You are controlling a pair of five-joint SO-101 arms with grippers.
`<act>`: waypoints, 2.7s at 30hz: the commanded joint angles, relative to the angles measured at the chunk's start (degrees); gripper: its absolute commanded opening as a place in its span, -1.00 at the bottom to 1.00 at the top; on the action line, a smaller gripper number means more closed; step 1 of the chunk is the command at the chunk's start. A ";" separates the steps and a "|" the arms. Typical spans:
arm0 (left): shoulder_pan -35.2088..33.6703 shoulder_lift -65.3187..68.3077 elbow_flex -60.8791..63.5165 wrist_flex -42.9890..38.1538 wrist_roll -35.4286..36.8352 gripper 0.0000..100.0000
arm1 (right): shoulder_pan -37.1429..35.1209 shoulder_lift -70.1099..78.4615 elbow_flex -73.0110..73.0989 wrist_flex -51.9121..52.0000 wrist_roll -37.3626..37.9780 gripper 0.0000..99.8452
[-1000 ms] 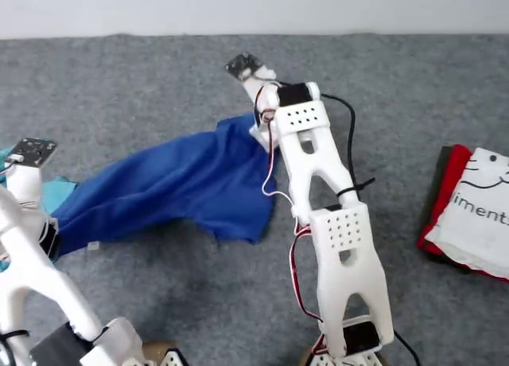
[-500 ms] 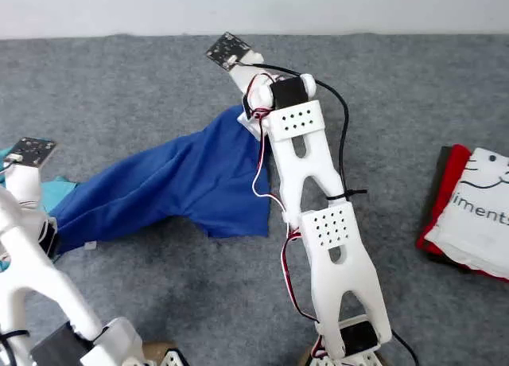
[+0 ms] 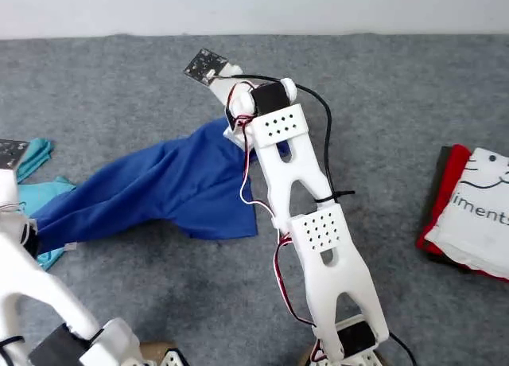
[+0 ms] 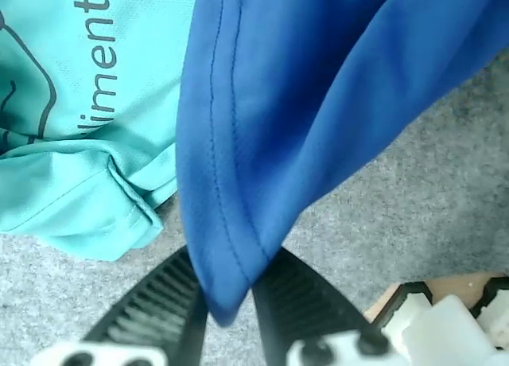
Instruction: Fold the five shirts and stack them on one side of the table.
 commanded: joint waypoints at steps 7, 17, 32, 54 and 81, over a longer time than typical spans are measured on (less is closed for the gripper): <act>-0.18 -1.76 -1.98 -0.88 0.44 -0.97 | -1.45 -10.51 5.36 3.56 -3.52 -0.90; 1.23 -1.85 0.57 -0.79 0.44 -0.97 | -2.95 -34.07 42.81 3.38 -5.54 -0.85; 5.01 -2.20 2.33 -0.88 0.53 -0.97 | -14.73 -35.38 64.70 3.21 -5.71 -0.51; 4.84 -2.29 2.51 -0.62 0.53 -0.97 | -15.08 -19.82 63.21 -5.49 -5.54 -0.55; 20.22 -2.29 -7.16 2.81 14.95 -0.97 | -2.42 -49.19 48.79 3.21 -1.85 -0.98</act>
